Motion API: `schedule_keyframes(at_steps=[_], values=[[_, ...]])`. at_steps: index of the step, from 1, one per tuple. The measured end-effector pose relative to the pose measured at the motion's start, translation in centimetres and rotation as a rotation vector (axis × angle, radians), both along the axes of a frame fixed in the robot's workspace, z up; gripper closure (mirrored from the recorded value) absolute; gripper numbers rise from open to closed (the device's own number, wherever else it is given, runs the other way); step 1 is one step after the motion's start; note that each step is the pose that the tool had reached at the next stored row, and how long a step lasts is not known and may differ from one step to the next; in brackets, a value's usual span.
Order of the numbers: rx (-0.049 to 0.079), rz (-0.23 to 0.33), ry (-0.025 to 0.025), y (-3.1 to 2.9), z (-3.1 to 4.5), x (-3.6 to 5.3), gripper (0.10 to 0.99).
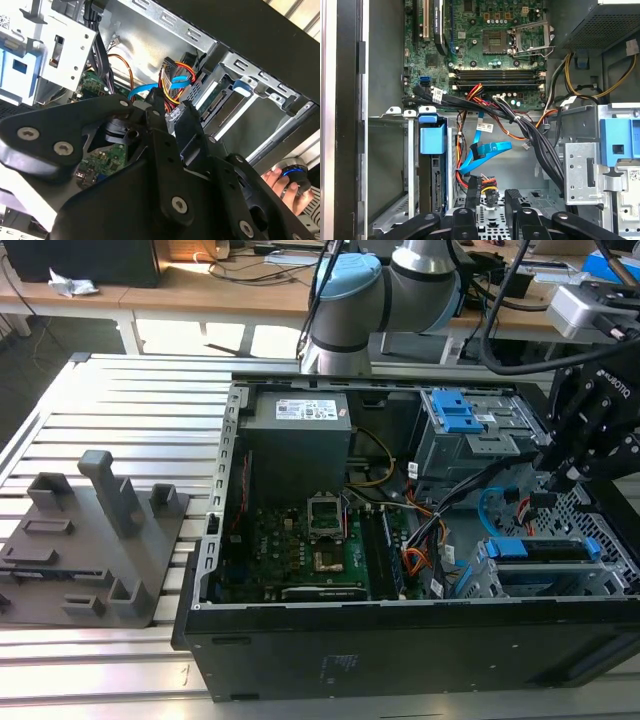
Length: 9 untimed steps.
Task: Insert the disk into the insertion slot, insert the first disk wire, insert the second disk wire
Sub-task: 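Insert the first disk wire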
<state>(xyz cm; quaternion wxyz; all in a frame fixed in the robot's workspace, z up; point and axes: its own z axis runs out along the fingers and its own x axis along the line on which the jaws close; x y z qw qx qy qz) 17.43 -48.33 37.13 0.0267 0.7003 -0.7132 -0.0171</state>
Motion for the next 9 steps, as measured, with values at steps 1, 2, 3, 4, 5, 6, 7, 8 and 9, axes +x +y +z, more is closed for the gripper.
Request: schedule_keyframes(at_steps=[1,2,3,4,5,6,7,8,9], values=[[-0.002,0.000,-0.0001,-0.01,-0.02,-0.04,0.725],[-0.012,-0.002,-0.0022,0.00,-0.05,-0.18,0.725],[-0.021,-0.007,-0.0036,0.00,-0.08,-0.18,0.725],[-0.028,-0.012,-0.0047,0.00,-0.10,-0.18,0.725],[-0.041,-0.022,-0.0066,0.00,-0.14,-0.19,0.725],[-0.054,-0.032,-0.0085,0.00,-0.17,-0.19,0.725],[-0.063,-0.038,-0.0099,0.00,-0.18,-0.20,0.725],[-0.070,-0.040,-0.0121,-0.01,-0.21,-0.47,0.725],[-0.069,-0.040,-0.0132,0.00,-0.29,-0.87,0.725]])
